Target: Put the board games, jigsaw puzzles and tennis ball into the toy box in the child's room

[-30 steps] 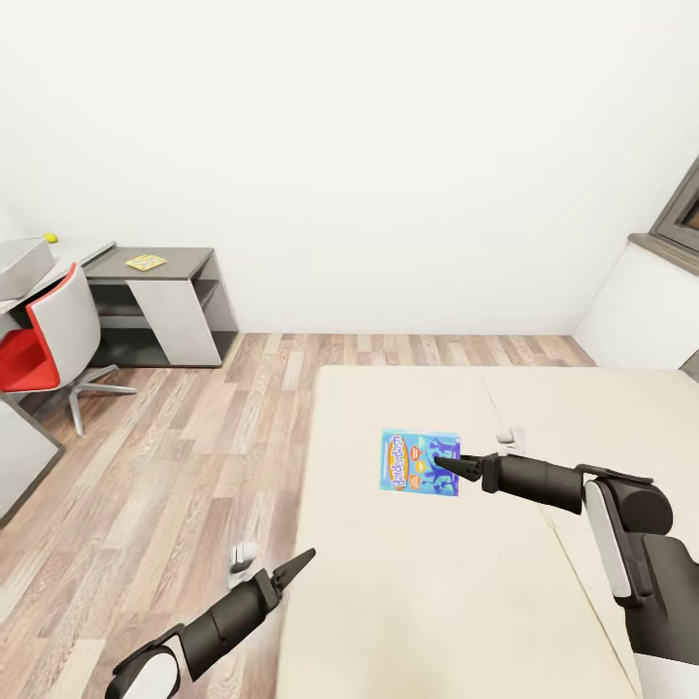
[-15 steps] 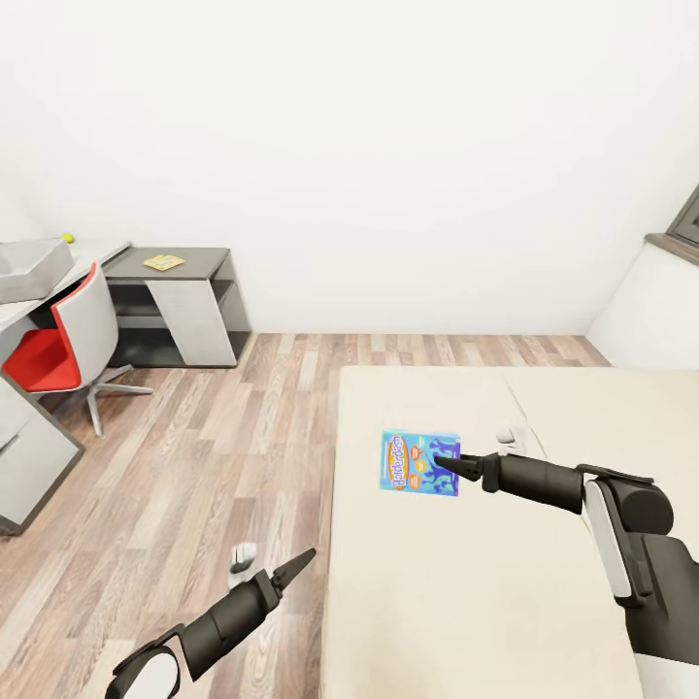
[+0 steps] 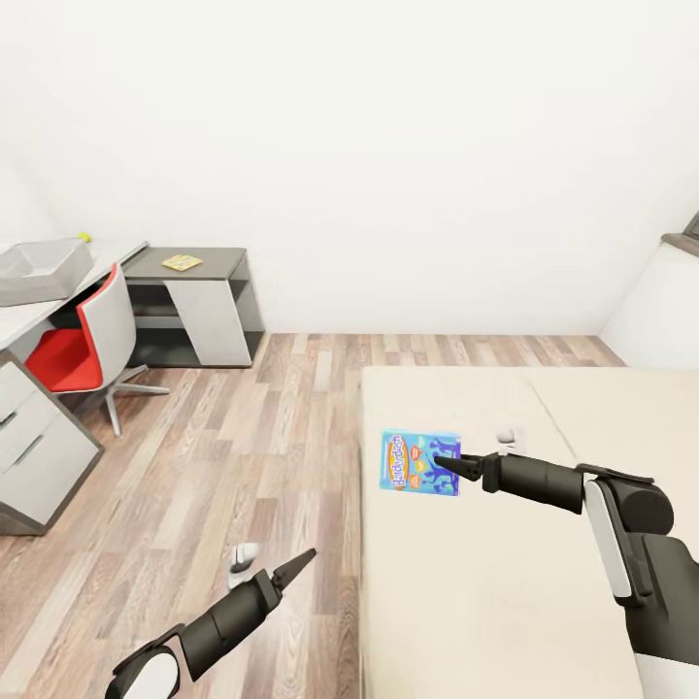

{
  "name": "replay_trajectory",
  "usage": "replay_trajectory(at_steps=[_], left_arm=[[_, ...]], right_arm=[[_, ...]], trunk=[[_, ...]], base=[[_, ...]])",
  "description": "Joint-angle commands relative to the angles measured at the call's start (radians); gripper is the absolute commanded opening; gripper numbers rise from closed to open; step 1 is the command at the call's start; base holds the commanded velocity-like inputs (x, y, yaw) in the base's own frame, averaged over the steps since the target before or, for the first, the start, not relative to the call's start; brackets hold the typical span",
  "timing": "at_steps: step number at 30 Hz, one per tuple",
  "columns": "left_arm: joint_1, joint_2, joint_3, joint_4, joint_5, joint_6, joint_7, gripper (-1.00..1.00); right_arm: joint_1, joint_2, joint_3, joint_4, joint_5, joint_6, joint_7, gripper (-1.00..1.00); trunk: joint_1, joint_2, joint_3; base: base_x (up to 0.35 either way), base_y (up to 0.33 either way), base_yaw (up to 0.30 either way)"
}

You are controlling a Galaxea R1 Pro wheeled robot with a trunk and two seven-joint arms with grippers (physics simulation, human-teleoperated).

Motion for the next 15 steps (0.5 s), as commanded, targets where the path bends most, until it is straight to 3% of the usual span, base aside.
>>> replay_trajectory(at_steps=[1,15], left_arm=[[-0.001,0.001,-0.001,0.000,0.010,0.006,0.001,1.00],[-0.001,0.001,-0.001,0.000,0.010,0.006,0.001,1.00]], right_arm=[[-0.001,0.000,-0.001,-0.001,-0.008,0.009,0.000,-1.00],[-0.001,0.000,-0.001,-0.001,-0.008,0.009,0.000,-1.00]], trunk=[[0.001,-0.002,-0.002],[0.001,-0.002,-0.002]], base=[[0.000,0.296,0.000],[0.000,0.296,0.000]])
